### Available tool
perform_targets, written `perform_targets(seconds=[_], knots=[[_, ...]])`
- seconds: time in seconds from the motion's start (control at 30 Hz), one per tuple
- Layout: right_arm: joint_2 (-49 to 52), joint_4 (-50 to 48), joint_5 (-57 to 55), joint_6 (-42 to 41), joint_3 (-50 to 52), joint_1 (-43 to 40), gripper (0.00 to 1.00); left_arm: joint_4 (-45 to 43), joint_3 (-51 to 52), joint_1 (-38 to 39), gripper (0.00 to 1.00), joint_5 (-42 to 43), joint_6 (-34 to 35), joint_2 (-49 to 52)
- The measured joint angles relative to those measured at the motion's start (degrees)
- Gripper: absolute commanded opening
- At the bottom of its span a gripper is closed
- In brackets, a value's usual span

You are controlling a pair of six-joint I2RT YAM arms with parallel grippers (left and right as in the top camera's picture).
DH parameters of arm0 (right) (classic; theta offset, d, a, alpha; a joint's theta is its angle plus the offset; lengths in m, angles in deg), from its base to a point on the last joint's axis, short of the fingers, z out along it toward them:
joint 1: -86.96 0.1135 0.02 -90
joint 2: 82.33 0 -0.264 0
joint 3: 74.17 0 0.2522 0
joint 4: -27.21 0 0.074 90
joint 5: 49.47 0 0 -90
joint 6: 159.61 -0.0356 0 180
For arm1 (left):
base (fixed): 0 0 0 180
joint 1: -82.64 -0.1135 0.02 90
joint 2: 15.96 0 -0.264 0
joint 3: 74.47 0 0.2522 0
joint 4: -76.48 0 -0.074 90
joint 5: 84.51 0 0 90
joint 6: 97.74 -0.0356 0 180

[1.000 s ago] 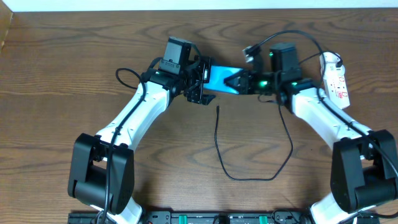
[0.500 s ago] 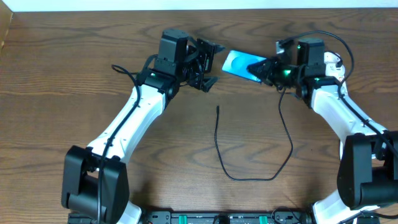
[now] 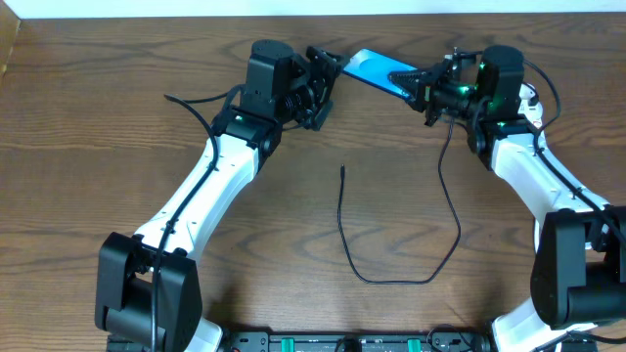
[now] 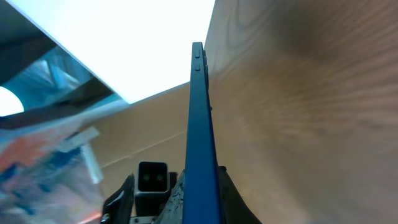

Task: Plug charger to phone and switch on socket

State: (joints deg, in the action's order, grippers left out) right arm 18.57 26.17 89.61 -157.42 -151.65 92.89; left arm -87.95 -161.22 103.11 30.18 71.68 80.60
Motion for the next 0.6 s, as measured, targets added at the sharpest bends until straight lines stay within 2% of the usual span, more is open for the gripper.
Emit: perform_targets(seconds=[0.2,0.6], knots=[[0.0,-4.5,2.0,-9.5,0.0,2.4,0.02,-3.4,0.0,0.0,0.91,-2.9,0.7,0.0],[0.0,-11.2,4.1,-16.8,0.0,8.0,0.01,-3.4,0.0,0.0,0.91,-4.1,9.7,0.0]])
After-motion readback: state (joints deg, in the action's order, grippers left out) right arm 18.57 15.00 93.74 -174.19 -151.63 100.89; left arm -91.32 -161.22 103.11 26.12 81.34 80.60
